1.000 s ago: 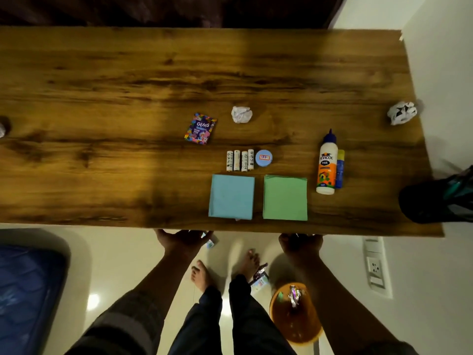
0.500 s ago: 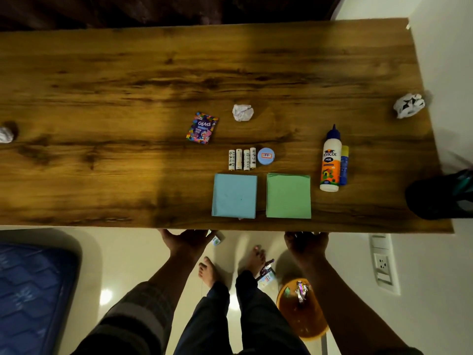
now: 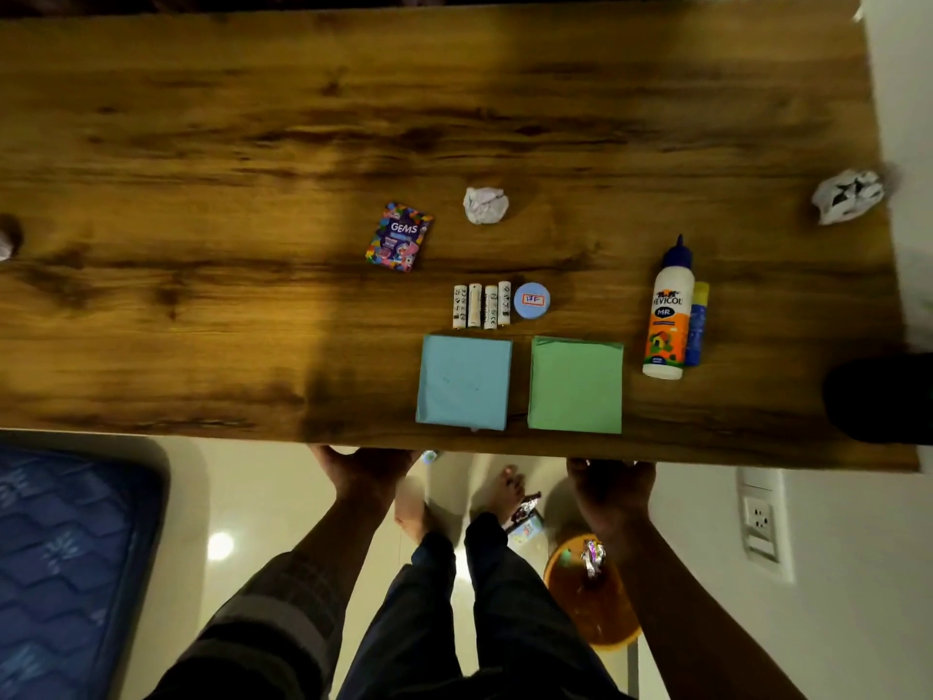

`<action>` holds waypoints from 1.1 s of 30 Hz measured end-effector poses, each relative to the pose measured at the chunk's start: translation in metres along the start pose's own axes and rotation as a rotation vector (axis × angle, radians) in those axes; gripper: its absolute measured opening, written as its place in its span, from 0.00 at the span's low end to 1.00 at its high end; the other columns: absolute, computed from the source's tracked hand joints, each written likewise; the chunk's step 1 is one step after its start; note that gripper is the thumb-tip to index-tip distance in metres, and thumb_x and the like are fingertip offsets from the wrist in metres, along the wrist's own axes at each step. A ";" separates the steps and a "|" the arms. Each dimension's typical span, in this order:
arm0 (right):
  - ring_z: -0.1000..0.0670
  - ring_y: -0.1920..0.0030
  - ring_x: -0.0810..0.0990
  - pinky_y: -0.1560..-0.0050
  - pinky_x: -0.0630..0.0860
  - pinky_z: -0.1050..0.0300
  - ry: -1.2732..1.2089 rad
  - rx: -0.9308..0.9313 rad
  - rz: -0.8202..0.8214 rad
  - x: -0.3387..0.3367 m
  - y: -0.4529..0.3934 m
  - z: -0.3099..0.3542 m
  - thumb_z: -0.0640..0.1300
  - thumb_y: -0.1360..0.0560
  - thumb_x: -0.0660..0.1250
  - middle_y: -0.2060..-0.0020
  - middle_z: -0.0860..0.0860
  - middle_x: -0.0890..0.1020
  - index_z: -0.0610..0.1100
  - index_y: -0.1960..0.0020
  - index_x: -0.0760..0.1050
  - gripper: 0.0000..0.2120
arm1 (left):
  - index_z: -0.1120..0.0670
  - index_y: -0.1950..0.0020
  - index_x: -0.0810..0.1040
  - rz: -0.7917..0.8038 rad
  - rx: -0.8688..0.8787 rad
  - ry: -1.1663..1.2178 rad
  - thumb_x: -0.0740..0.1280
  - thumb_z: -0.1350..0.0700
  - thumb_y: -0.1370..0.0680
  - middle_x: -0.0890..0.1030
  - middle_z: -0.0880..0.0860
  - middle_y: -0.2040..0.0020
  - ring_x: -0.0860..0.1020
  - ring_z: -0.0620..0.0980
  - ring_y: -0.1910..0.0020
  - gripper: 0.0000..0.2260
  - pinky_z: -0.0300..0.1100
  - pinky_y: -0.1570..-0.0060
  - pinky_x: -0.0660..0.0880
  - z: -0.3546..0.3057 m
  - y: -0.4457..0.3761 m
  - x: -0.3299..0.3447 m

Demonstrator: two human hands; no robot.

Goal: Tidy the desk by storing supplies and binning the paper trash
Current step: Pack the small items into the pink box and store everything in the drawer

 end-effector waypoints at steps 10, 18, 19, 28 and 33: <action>0.42 0.41 0.82 0.48 0.83 0.47 0.031 -0.003 0.051 -0.005 -0.003 0.002 0.56 0.18 0.61 0.40 0.45 0.81 0.45 0.34 0.77 0.20 | 0.51 0.24 0.71 -0.082 0.081 -0.154 0.68 0.25 0.34 0.75 0.65 0.27 0.71 0.69 0.28 0.46 0.65 0.28 0.62 -0.002 -0.009 -0.008; 0.42 0.34 0.78 0.39 0.81 0.44 0.043 0.007 0.044 -0.011 -0.004 0.005 0.56 0.17 0.59 0.33 0.45 0.77 0.44 0.23 0.67 0.26 | 0.48 0.24 0.73 -0.161 0.153 -0.353 0.70 0.28 0.32 0.73 0.63 0.26 0.67 0.70 0.24 0.41 0.67 0.27 0.60 -0.010 -0.017 -0.017; 0.41 0.34 0.78 0.39 0.80 0.44 0.052 0.018 0.041 -0.012 -0.004 0.004 0.56 0.17 0.59 0.35 0.45 0.78 0.44 0.24 0.68 0.26 | 0.48 0.24 0.72 -0.152 0.143 -0.367 0.70 0.29 0.31 0.73 0.63 0.25 0.67 0.69 0.25 0.40 0.67 0.27 0.61 -0.009 -0.014 -0.016; 0.41 0.38 0.81 0.37 0.77 0.45 0.093 -0.053 0.042 0.001 -0.006 -0.001 0.56 0.18 0.59 0.42 0.44 0.84 0.44 0.36 0.81 0.21 | 0.47 0.25 0.71 -0.172 0.076 -0.409 0.71 0.23 0.39 0.85 0.44 0.42 0.81 0.44 0.38 0.48 0.46 0.38 0.79 -0.008 -0.071 -0.077; 0.41 0.41 0.83 0.40 0.81 0.46 0.058 -0.001 0.002 -0.001 -0.007 -0.005 0.60 0.22 0.63 0.40 0.44 0.83 0.44 0.30 0.75 0.27 | 0.51 0.25 0.73 -0.095 0.084 -0.246 0.64 0.27 0.30 0.77 0.63 0.29 0.73 0.71 0.30 0.40 0.68 0.28 0.64 -0.008 -0.009 0.005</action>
Point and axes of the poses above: each hand's wrist, its own y-axis away from the middle knuckle, its own x-axis out of the palm, z = x × y, the point moved 4 cm from there along -y, towards the middle knuckle
